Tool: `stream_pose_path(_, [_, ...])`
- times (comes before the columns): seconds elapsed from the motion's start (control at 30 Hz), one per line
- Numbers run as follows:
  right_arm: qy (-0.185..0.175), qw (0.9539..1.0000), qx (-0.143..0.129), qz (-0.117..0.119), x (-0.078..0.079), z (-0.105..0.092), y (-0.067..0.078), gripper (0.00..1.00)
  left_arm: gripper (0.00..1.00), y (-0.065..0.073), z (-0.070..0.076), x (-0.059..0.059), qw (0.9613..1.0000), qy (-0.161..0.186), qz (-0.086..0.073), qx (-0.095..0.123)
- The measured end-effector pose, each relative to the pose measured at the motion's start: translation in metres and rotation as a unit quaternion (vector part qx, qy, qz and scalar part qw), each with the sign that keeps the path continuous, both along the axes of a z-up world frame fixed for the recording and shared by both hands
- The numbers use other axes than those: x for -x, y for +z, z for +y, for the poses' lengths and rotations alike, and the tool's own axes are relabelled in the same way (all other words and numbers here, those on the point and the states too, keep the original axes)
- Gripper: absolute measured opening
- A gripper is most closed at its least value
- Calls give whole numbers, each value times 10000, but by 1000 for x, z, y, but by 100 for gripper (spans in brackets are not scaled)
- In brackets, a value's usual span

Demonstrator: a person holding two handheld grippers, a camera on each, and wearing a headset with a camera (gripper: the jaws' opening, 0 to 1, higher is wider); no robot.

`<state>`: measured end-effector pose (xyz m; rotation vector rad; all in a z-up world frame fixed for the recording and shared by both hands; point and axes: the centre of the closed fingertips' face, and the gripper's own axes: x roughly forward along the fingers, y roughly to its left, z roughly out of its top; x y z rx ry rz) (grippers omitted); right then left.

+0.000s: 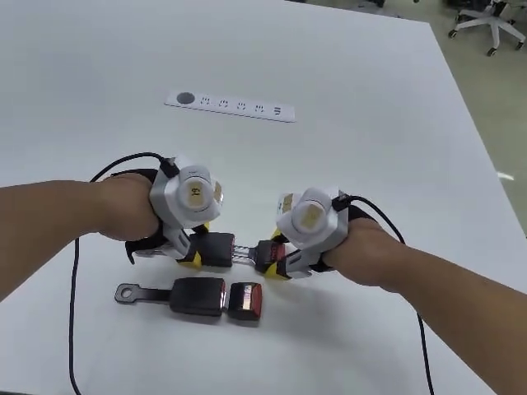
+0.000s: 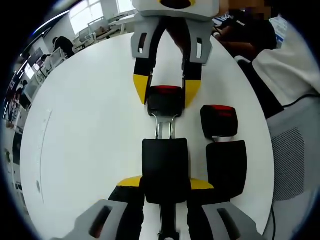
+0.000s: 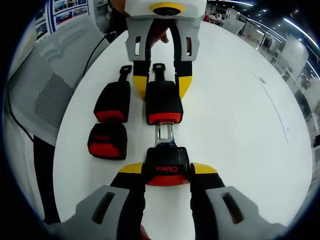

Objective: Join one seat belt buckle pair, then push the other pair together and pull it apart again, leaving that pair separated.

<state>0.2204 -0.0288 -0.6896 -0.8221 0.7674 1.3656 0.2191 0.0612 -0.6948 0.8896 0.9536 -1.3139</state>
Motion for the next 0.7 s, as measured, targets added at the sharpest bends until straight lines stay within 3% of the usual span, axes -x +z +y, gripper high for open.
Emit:
stream_pose_path(0.4, [209, 9997, -130, -54, -1, 8, 4, 32, 33, 0, 0, -1, 10000, 57, 16, -68])
stream_pose_path(0.7, [244, 9995, -212, -46, -2, 15, 5, 32, 33, 3, 0, 0, 10000, -2, 14, 13])
